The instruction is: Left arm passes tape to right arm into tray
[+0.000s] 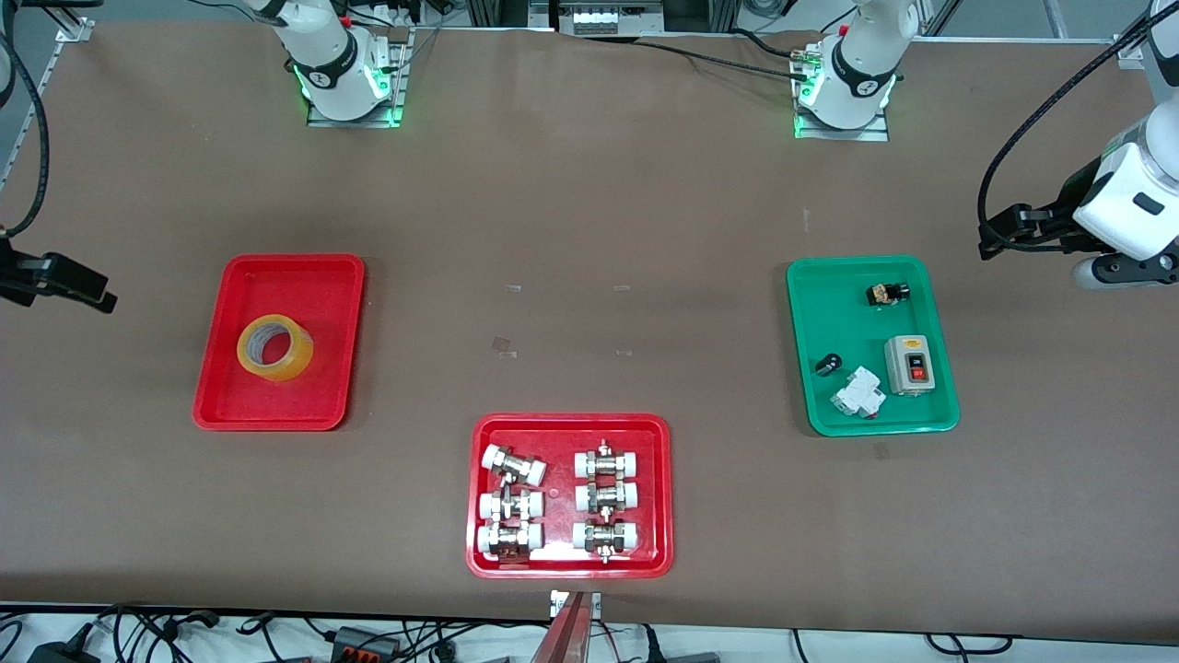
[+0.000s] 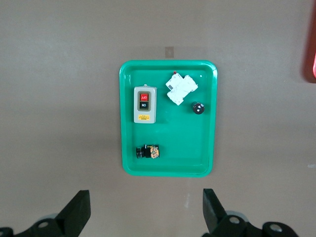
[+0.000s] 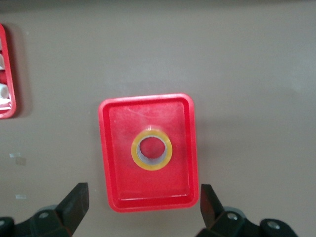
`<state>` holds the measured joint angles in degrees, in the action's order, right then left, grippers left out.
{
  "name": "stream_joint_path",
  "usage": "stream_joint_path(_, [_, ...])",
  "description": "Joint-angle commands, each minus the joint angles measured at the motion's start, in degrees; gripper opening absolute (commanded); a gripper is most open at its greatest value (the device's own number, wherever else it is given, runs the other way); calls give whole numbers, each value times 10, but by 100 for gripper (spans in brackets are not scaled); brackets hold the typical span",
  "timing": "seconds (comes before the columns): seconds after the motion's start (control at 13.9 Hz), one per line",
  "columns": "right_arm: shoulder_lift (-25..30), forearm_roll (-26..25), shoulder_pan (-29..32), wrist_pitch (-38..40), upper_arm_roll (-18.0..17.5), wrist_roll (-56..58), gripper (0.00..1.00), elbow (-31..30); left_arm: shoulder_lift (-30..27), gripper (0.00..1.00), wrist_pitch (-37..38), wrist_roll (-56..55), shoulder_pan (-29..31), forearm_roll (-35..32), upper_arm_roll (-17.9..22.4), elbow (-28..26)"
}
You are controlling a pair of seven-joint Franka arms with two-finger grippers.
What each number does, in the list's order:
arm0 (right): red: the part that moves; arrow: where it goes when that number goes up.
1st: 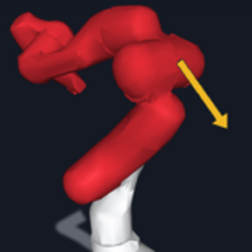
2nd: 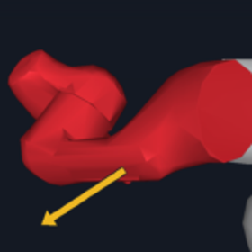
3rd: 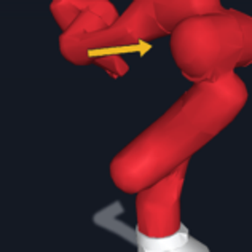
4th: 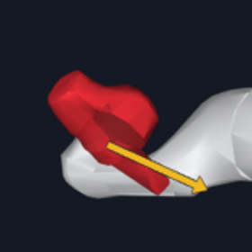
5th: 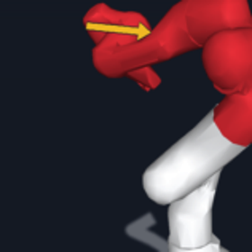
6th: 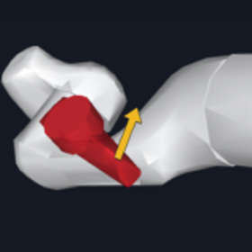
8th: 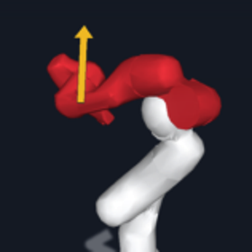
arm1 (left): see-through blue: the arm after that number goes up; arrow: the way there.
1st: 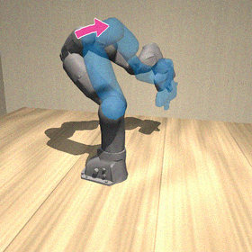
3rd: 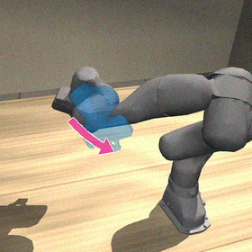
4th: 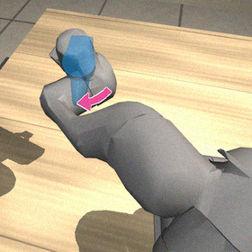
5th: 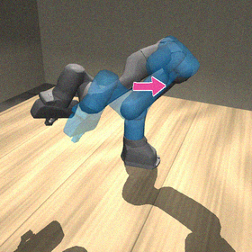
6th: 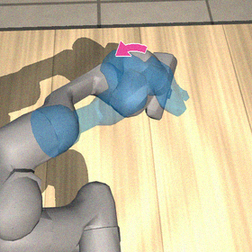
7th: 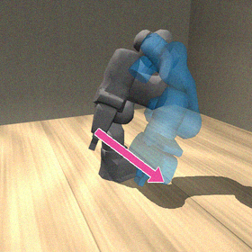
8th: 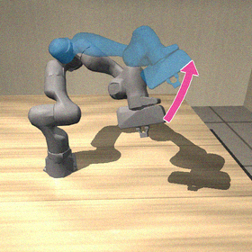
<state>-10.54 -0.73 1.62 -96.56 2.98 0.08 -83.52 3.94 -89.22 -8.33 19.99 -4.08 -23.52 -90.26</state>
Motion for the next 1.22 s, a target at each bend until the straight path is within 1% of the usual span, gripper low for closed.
stream_joint_path(0.0, [73,-20,0,-42,-3,11,100,-111,-11,100,4,6,5,12,1,-5])
stream_joint_path(0.14, [98,-17,0,-50,-4,11,100,-153,-11,100,4,6,5,12,1,-5])
stream_joint_path(0.36, [115,-13,1,-50,-5,11,100,-179,-11,100,3,6,5,12,1,-5])
stream_joint_path(0.72, [119,1,2,-37,-6,10,100,-166,-11,100,0,6,5,12,1,-5])
stream_joint_path(1.15, [120,2,1,-32,-7,9,100,-165,-11,100,-2,-4,5,12,0,-6])
